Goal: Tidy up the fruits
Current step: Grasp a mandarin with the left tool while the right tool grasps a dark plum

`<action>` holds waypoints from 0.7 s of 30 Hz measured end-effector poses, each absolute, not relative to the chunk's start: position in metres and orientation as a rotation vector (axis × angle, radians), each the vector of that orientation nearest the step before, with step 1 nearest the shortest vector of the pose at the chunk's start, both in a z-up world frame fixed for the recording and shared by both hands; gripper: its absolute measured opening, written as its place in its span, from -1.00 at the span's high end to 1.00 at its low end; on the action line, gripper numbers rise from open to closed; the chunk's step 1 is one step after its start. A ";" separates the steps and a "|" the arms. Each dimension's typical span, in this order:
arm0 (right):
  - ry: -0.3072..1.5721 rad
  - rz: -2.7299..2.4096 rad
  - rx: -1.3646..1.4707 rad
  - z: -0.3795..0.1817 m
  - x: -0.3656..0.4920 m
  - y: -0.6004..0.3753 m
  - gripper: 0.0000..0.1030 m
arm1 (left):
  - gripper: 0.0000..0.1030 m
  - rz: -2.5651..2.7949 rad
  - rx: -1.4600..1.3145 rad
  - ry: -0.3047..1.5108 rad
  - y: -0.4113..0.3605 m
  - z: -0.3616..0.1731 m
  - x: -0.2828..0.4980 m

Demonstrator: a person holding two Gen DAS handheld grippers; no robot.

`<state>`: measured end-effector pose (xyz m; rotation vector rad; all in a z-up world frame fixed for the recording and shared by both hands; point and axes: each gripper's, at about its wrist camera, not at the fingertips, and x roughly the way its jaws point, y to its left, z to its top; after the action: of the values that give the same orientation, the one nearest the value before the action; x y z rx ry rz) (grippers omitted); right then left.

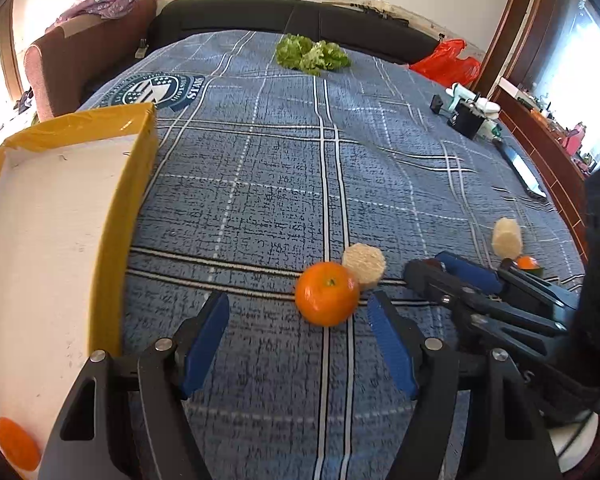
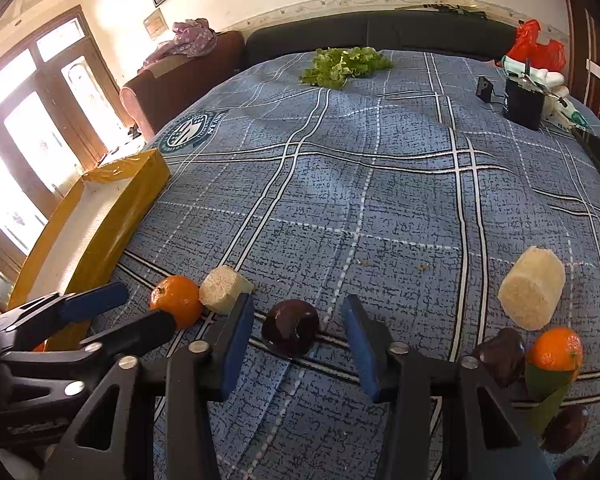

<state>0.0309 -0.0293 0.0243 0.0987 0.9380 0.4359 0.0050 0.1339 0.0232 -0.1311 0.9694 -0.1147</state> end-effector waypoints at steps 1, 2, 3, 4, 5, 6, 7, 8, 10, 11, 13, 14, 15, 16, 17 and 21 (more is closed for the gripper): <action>0.941 0.445 0.105 0.024 0.031 -0.030 0.34 | -0.37 -0.114 -0.131 0.972 0.133 0.021 0.008; 0.940 0.453 0.114 0.024 0.030 -0.031 0.40 | -0.37 -0.117 -0.132 0.973 0.132 0.019 0.010; 0.938 0.457 0.124 0.024 0.030 -0.032 0.40 | -0.37 -0.119 -0.131 0.972 0.131 0.017 0.011; 0.937 0.452 0.128 0.024 0.029 -0.034 0.40 | -0.37 -0.120 -0.129 0.971 0.129 0.015 0.011; 0.934 0.446 0.133 0.025 0.029 -0.035 0.40 | -0.37 -0.118 -0.124 0.968 0.128 0.015 0.011; 0.933 0.444 0.142 0.025 0.029 -0.037 0.40 | -0.37 -0.114 -0.112 0.956 0.125 0.014 0.011; 0.932 0.442 0.153 0.025 0.029 -0.039 0.40 | -0.37 -0.116 -0.106 0.952 0.124 0.014 0.011; 0.931 0.440 0.160 0.025 0.029 -0.040 0.41 | -0.37 -0.117 -0.099 0.948 0.122 0.013 0.011; 0.930 0.441 0.168 0.025 0.029 -0.042 0.41 | -0.36 -0.117 -0.085 0.940 0.119 0.013 0.011; 0.929 0.436 0.167 0.026 0.029 -0.043 0.41 | -0.27 -0.117 -0.081 0.935 0.118 0.013 0.011; 0.929 0.439 0.172 0.025 0.029 -0.043 0.41 | 0.27 -0.115 -0.059 0.927 0.116 0.014 0.009; 0.928 0.438 0.171 0.026 0.029 -0.043 0.41 | 0.35 -0.112 -0.046 0.926 0.114 0.014 0.010; 0.925 0.436 0.169 0.026 0.029 -0.043 0.41 | 0.35 -0.110 -0.037 0.925 0.112 0.014 0.009; 0.921 0.435 0.167 0.026 0.028 -0.043 0.41 | 0.35 -0.111 -0.037 0.925 0.112 0.014 0.009; 0.917 0.434 0.165 0.027 0.028 -0.043 0.41 | 0.35 -0.115 -0.045 0.928 0.112 0.015 0.008; 0.895 0.432 0.161 0.031 0.025 -0.043 0.41 | 0.35 -0.118 -0.114 0.907 0.122 0.029 -0.006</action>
<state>0.0246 -0.0429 0.0310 0.1608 0.8954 0.4320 -0.0056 0.1215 0.0287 -0.1141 0.9074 -0.1177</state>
